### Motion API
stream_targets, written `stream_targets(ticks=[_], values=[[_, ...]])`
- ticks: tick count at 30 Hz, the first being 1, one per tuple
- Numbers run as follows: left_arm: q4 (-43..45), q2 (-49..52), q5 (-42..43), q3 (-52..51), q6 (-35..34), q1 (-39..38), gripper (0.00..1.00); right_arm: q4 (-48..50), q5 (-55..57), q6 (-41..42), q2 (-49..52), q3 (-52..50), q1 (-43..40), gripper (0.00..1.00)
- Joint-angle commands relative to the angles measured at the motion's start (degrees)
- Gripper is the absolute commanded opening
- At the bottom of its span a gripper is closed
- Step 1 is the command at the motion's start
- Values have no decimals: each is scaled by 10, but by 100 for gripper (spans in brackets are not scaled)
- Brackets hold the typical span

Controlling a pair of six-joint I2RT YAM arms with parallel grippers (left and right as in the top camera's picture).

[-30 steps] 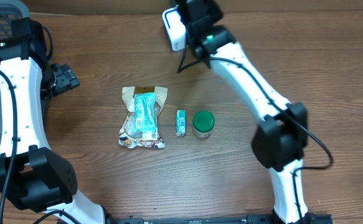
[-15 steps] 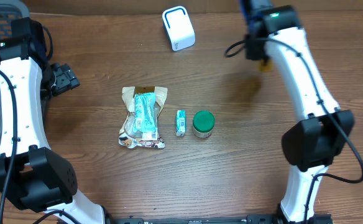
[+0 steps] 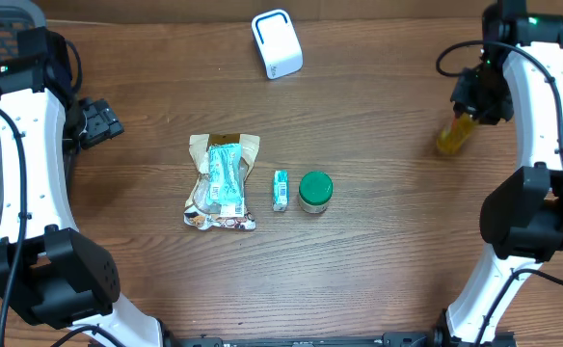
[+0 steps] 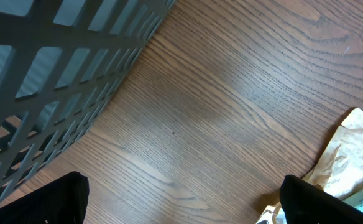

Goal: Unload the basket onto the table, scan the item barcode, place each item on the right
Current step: 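Move the bottle to the table's right side and set it upright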

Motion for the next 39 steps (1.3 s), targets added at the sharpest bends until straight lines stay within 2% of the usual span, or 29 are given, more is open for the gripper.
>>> stream_targets(ticks=[1, 5, 9, 10, 13, 16, 17, 25, 31, 39], values=[[0, 6, -8, 10, 11, 2, 100, 21, -16, 7, -23, -28, 0, 32], [0, 6, -8, 10, 11, 2, 100, 48, -16, 7, -23, -60, 0, 33], [0, 6, -8, 10, 11, 2, 99, 58, -16, 7, -23, -78, 0, 45], [0, 6, -8, 10, 11, 2, 100, 61, -16, 7, -23, -81, 0, 49], [0, 6, -8, 10, 11, 2, 100, 64, -16, 7, -23, -84, 0, 71], [0, 6, -8, 10, 11, 2, 99, 65, -16, 7, -23, -84, 0, 98], [0, 6, -8, 10, 11, 2, 99, 67, -16, 7, -23, -84, 0, 100], [0, 6, -8, 10, 11, 2, 100, 76, -13, 7, -23, -80, 1, 100], [0, 6, -8, 10, 11, 2, 99, 82, 8, 7, -31, -39, 3, 100], [0, 6, -8, 10, 11, 2, 99, 88, -30, 6, -89, 8, 43, 100]])
